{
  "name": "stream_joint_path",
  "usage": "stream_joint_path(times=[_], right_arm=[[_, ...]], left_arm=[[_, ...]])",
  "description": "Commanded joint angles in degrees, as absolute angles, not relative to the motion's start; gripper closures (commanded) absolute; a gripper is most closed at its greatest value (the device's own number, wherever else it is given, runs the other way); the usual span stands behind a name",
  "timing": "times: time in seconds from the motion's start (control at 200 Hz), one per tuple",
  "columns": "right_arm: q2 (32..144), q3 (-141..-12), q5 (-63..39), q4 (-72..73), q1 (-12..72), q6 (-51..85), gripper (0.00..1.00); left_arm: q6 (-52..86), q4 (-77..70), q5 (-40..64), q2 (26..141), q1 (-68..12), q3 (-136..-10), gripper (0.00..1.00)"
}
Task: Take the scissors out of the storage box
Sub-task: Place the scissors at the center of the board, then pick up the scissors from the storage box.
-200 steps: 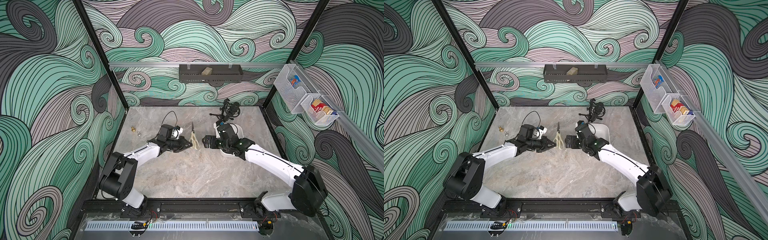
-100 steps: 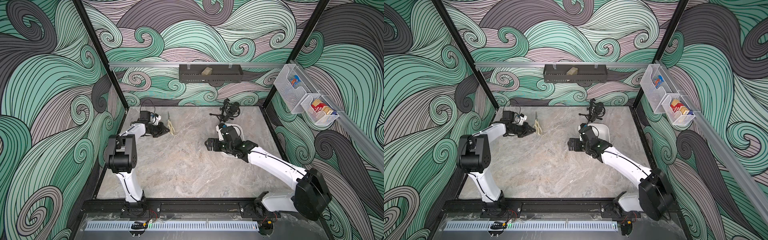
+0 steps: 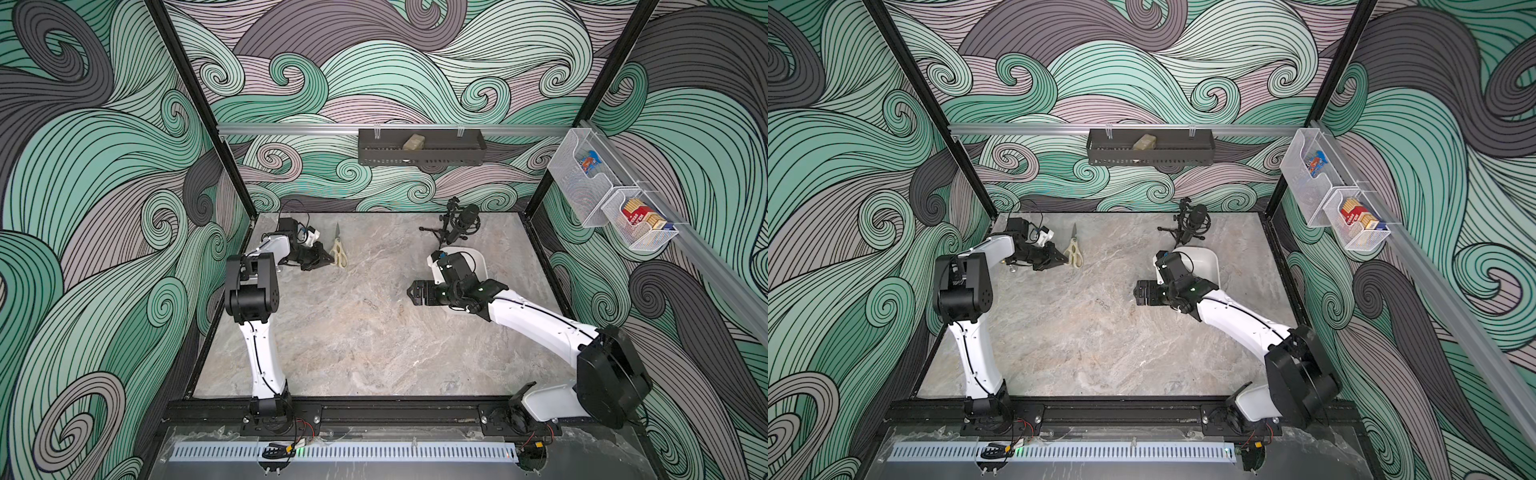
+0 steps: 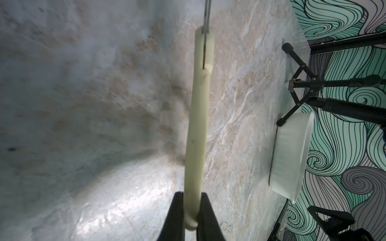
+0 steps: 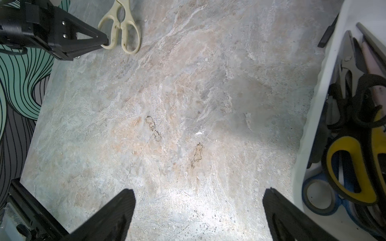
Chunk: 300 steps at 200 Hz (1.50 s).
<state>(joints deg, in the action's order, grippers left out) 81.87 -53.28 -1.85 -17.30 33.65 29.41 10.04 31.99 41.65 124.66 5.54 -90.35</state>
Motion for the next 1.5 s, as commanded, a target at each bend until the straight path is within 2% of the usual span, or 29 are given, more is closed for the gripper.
stream_joint_path(times=[0.0, 0.22, 0.545, 0.931, 1.191, 1.306, 1.496], right_arm=[[82.9, -54.0, -2.7, -17.7, 33.1, 28.1, 0.00], [83.1, -53.7, -2.4, -18.1, 32.7, 27.9, 0.00], [80.8, -52.4, -1.6, -18.2, 32.0, 28.4, 0.00], [77.5, -51.3, 0.4, -20.5, 29.1, 26.6, 0.00], [76.9, -53.1, -0.3, -22.7, 19.8, 24.3, 0.01], [78.7, -54.2, -2.0, -22.7, 15.3, 23.0, 0.06], [84.9, -57.7, -2.4, -22.6, 11.4, 19.1, 0.27]], left_arm=[[8.5, 35.2, 37.4, 127.3, 6.6, -92.3, 1.00], [9.3, 34.7, 32.0, 127.6, 6.5, -93.1, 0.97], [10.5, 34.8, 29.6, 128.1, 6.6, -94.5, 0.70], [12.1, 35.5, 29.8, 124.1, 6.6, -96.0, 0.63], [15.8, 33.4, 34.2, 115.7, 6.2, -93.4, 0.61], [18.8, 30.4, 36.1, 111.0, 5.5, -88.5, 0.61], [25.4, 21.4, 40.1, 100.9, 2.7, -73.4, 0.62]])
